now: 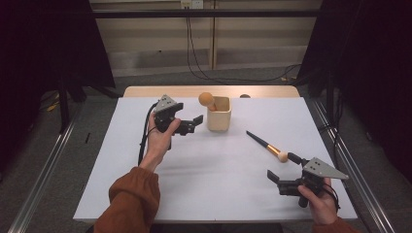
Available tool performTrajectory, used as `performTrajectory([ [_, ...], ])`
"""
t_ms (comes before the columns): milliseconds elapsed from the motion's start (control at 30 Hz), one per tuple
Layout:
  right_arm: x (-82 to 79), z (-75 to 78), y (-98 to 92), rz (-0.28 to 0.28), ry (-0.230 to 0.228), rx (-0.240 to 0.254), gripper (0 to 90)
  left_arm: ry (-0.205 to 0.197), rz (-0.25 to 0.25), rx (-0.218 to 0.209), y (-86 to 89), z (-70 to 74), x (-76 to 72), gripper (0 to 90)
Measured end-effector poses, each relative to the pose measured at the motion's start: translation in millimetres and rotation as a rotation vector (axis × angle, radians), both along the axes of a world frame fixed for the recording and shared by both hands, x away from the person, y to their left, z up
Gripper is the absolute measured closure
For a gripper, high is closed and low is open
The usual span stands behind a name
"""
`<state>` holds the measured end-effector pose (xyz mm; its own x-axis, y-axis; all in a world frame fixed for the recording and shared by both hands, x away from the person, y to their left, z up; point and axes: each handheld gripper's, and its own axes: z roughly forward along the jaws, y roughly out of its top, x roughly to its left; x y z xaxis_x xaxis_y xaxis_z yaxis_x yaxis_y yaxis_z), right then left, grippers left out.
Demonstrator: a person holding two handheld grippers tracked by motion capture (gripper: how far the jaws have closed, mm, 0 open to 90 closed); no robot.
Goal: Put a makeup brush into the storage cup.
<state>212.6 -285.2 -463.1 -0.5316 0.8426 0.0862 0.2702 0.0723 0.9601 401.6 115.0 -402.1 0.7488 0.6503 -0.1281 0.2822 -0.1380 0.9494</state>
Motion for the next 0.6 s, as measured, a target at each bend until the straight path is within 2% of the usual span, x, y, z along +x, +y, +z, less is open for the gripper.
performTrajectory([
  [133, 0.5, 0.2, 0.3, -0.001, 0.000, -0.001, 0.1, -0.026, 0.008, -0.008, 8.3, 0.3, -9.6, 3.4],
  [200, 1.0, 0.0, 0.0, -0.003, -0.001, -0.001, 0.1, -0.012, 0.003, -0.018, 12.9, -0.2, -14.3, 4.2],
  [367, 1.5, 0.2, -0.1, -0.004, 0.000, -0.001, 0.0, -0.029, 0.017, -0.018, 24.1, -4.4, -26.7, 3.9],
  [500, 3.7, 0.6, 0.3, -0.004, 0.000, -0.001, 0.0, -0.033, 0.028, -0.007, 34.8, -8.5, -36.6, 3.9],
  [600, 4.1, 0.5, 0.1, 0.000, 0.006, -0.005, 0.0, -0.028, 0.033, -0.016, 42.7, -11.2, -44.8, 3.7],
])
